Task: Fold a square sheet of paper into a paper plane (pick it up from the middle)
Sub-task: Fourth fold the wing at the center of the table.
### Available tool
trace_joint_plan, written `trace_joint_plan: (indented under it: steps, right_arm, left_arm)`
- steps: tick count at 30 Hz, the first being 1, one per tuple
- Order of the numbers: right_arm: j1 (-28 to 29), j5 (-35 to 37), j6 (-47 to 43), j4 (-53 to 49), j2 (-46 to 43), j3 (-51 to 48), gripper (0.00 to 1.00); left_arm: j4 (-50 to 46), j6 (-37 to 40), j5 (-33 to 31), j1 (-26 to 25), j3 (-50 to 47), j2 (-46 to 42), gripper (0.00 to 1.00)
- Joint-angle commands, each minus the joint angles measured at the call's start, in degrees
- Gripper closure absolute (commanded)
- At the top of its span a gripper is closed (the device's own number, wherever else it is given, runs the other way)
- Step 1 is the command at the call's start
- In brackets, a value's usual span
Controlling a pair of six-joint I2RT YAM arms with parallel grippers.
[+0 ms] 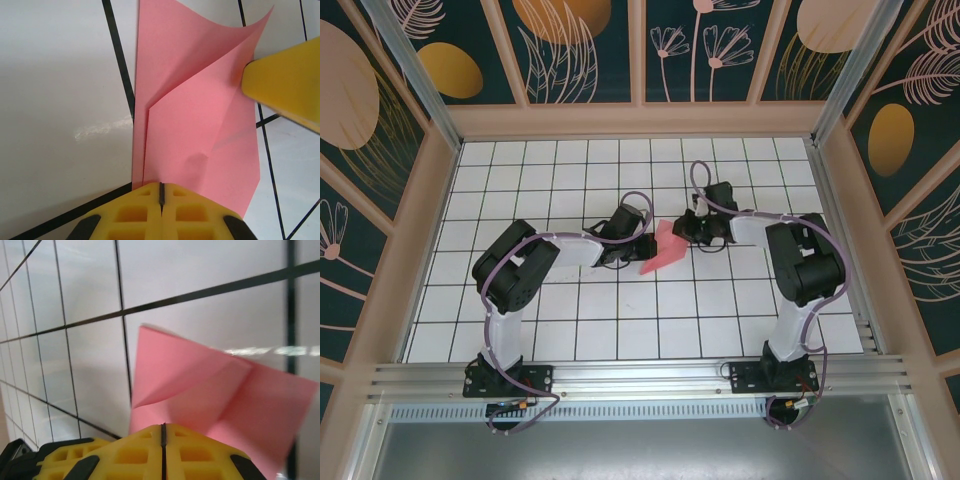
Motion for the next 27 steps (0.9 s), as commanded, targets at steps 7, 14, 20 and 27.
trace_joint_plan:
  steps: [7, 14, 20, 27]
  right_arm:
    - [1.0, -0.9, -3.2, -2.4, 5.0, 3.7, 0.90]
    - [-4.5, 5.1, -5.3, -6.1, 9.2, 7.5, 0.91]
    - [-10.0, 5.3, -5.3, -5.2, 10.3, 10.8, 0.91]
    - [-11.2, 0.3, -5.4, -4.2, 4.8, 12.2, 0.91]
  left_arm:
    - [-9.0, 1.4, -2.7, -0.1, -1.0, 4.1, 1.00]
    - [-9.3, 1.2, -2.6, -0.1, -1.6, 3.9, 1.00]
    - [-9.3, 1.3, -2.5, -0.1, -1.6, 3.7, 1.00]
    - [-9.3, 1.3, -2.6, -0.1, -0.9, 3.9, 1.00]
